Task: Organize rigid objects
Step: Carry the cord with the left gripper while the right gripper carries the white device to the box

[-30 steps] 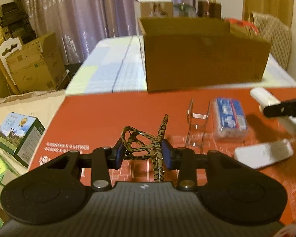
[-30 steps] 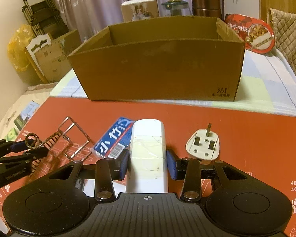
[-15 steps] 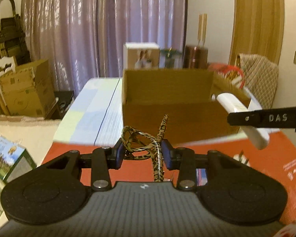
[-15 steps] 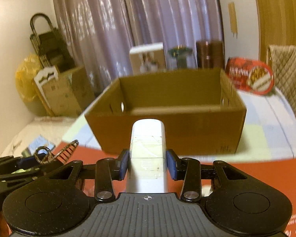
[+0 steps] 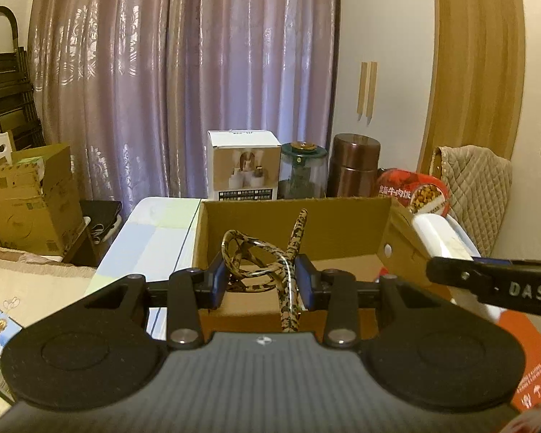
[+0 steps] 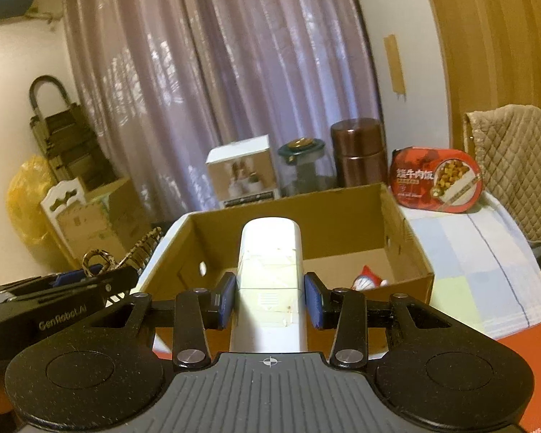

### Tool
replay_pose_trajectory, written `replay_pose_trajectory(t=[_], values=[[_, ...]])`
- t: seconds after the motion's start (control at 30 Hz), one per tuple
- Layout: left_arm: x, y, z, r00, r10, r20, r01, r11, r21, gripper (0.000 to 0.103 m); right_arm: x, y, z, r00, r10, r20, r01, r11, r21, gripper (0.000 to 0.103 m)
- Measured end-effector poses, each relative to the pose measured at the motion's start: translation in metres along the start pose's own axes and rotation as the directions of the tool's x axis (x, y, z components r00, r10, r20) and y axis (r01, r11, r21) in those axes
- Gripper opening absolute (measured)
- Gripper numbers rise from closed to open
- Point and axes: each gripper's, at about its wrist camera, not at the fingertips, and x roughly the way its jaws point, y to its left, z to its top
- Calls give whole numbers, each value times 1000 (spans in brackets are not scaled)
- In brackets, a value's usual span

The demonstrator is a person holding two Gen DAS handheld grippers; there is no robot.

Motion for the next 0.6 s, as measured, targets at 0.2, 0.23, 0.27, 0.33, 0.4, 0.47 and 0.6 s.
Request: replay_pose_trajectory(t=[0.2, 0.23, 0.27, 0.33, 0.4, 0.47, 0.6], values=[[34, 0, 17, 1000, -3, -1, 3, 1000, -5, 34, 22, -18, 16, 999, -31, 18, 30, 999, 35, 37], [40, 0, 18, 1000, -1, -2, 1, 1000, -6, 34, 26, -19, 19, 999, -35, 22, 34, 999, 41, 37], [44, 1, 20, 1000, 1, -4, -1, 1000, -10, 34, 32, -21, 23, 999, -38, 24, 37, 998, 50, 37], [52, 2, 21, 1000, 0, -7, -1, 1000, -15, 34, 42, -24, 28, 999, -31, 21, 29, 997, 77, 37], [59, 3, 20, 1000, 0, -14, 0, 1000, -15, 34, 53, -27, 30, 1000, -22, 8, 21, 995, 102, 37], [64, 4, 17, 1000, 2, -22, -2, 1000, -16, 34, 62, -32, 30, 1000, -6, -10, 8, 991, 137, 37], [74, 7, 12, 999, 7, -44, -8, 1000, -18, 34, 78, -35, 30, 999, -11, -30, 15, 990, 144, 37]])
